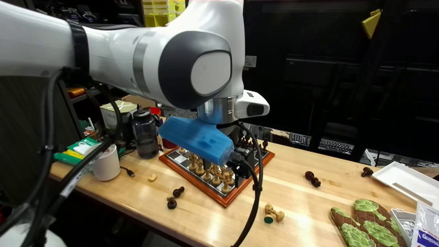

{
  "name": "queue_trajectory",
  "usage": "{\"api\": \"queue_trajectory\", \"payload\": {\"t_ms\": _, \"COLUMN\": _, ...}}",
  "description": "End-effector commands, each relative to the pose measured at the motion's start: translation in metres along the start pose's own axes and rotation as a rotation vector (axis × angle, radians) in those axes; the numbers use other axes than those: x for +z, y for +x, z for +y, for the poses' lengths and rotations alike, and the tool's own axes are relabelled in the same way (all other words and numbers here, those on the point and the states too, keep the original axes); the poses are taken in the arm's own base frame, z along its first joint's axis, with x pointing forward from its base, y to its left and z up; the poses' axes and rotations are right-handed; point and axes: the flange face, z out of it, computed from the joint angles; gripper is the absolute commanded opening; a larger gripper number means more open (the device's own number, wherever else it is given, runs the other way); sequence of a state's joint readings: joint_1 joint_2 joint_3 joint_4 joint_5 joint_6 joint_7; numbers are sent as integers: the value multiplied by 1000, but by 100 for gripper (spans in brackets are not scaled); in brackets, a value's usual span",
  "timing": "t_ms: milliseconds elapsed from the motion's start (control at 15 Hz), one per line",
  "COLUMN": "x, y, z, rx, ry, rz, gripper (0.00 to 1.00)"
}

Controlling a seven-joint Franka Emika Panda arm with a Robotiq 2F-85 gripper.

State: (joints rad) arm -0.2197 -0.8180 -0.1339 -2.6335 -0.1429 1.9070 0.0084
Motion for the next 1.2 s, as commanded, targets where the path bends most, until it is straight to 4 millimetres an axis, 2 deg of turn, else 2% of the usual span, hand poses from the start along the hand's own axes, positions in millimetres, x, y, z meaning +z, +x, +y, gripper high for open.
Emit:
{"api": "queue_trajectory", "payload": {"t_ms": 0, "x": 1, "y": 1, "z": 2, "rx": -3, "ry": 2, "rz": -3, "gripper": 100}}
{"api": "queue_trajectory", "payload": {"t_ms": 200, "x": 12, "y": 4, "z": 15, "rx": -27, "ry": 20, "rz": -8, "gripper": 100}}
{"api": "queue_trajectory", "payload": {"t_ms": 667, "x": 75, "y": 27, "z": 58, "rx": -71, "ry": 89, "rz": -22, "gripper": 100}}
{"api": "queue_trajectory", "payload": {"t_ms": 1000, "x": 113, "y": 45, "z": 65, "rx": -45, "ry": 49, "rz": 7, "gripper": 100}}
{"api": "queue_trajectory", "payload": {"t_ms": 1067, "x": 115, "y": 46, "z": 68, "rx": -28, "ry": 49, "rz": 12, "gripper": 100}}
{"api": "queue_trajectory", "payload": {"t_ms": 1133, "x": 108, "y": 45, "z": 62, "rx": -46, "ry": 66, "rz": 3, "gripper": 100}}
